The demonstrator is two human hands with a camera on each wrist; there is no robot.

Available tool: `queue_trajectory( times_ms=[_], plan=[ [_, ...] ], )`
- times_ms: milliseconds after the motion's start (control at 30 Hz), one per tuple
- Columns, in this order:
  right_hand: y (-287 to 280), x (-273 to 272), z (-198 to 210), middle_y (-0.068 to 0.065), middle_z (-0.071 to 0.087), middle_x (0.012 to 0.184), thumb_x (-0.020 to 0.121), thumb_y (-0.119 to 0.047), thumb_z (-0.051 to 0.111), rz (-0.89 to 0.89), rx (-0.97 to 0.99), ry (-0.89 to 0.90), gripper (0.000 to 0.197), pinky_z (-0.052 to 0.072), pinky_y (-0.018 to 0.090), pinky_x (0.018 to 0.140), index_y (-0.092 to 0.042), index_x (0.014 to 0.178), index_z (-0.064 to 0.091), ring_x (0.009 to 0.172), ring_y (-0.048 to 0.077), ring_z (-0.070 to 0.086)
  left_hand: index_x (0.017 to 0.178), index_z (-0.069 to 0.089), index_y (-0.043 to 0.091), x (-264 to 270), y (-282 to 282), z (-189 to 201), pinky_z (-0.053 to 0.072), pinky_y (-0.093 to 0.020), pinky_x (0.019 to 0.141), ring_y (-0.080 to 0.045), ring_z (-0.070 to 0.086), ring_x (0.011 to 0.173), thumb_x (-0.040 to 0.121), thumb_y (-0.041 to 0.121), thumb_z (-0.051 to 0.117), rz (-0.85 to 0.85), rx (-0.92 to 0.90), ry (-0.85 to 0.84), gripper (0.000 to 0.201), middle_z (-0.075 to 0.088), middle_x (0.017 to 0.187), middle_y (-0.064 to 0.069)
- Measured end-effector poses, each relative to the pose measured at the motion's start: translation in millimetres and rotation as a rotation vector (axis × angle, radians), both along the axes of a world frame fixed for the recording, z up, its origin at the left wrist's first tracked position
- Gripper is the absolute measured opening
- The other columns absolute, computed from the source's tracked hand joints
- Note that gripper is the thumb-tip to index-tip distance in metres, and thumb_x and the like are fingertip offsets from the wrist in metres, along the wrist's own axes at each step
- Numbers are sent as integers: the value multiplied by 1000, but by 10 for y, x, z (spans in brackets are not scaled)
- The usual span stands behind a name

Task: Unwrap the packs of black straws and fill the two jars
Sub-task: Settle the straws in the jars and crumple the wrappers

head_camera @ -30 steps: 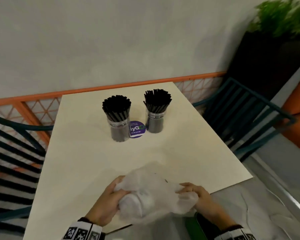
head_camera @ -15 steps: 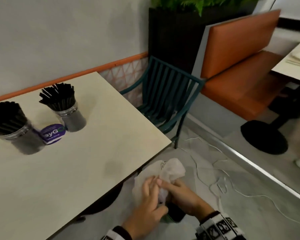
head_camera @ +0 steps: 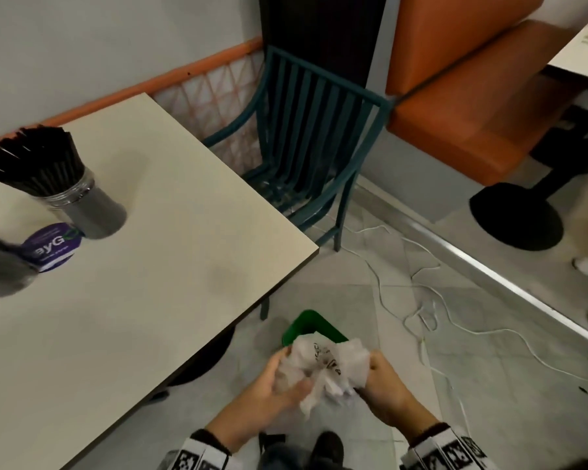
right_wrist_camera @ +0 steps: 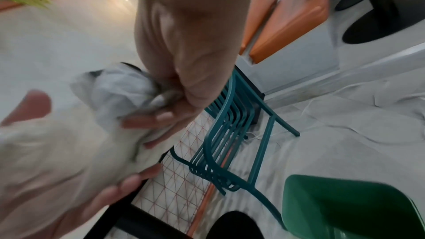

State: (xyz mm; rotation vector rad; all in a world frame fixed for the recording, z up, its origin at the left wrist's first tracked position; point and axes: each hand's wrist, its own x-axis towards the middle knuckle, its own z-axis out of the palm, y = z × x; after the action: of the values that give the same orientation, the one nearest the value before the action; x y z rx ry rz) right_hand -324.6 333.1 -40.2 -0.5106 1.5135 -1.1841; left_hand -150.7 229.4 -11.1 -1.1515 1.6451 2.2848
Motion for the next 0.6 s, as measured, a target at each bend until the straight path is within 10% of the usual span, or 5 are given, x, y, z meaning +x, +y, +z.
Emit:
queue_trajectory(
  times_ms=[100, 200, 300, 400, 600],
  plan=[
    [-171, 191, -33, -3, 69, 90, 87, 1, 53, -44, 64, 236, 25, 50, 11, 69, -18, 94, 67, 84, 11, 66, 142, 10, 32, -171, 11, -85, 46, -20, 92, 4, 51, 109, 43, 80, 64, 52, 77, -51, 122, 46, 133, 16],
    [-280, 483, -72, -12, 66, 113, 89, -26, 47, 45, 85, 407, 27, 51, 22, 86, -28, 112, 61, 96, -5, 62, 143, -17, 25, -366, 6, -161, 49, -28, 87, -9, 45, 108, 69, 63, 55, 235, 238, -180, 110, 25, 149, -1],
    [-317, 727, -199, -23, 7, 147, 86, -48, 27, 269, 53, 715, 60, 22, 16, 114, -30, 142, 22, 132, -11, 16, 137, 11, 24, -393, -161, -404, 52, -42, 86, -21, 56, 105, 69, 59, 56, 377, 258, -202, 88, 51, 125, -5],
    [-271, 852, -388, -34, -31, 142, 79, -63, 47, 366, 58, 677, 81, 4, 3, 108, -42, 140, -2, 131, -19, -16, 122, 26, 18, -326, -330, -720, 53, -36, 65, -25, 62, 91, 89, 43, 47, 438, 320, -204, 46, 56, 105, -11],
    [-210, 609, -861, -54, -15, 131, 67, -75, 39, 361, 157, 575, 67, 10, -12, 93, -59, 126, 9, 117, -36, -2, 123, 47, 12, -287, -284, -1373, 56, -39, 68, -34, 66, 96, 87, 43, 51, 380, 614, -245, 47, 64, 115, -20]
  ],
)
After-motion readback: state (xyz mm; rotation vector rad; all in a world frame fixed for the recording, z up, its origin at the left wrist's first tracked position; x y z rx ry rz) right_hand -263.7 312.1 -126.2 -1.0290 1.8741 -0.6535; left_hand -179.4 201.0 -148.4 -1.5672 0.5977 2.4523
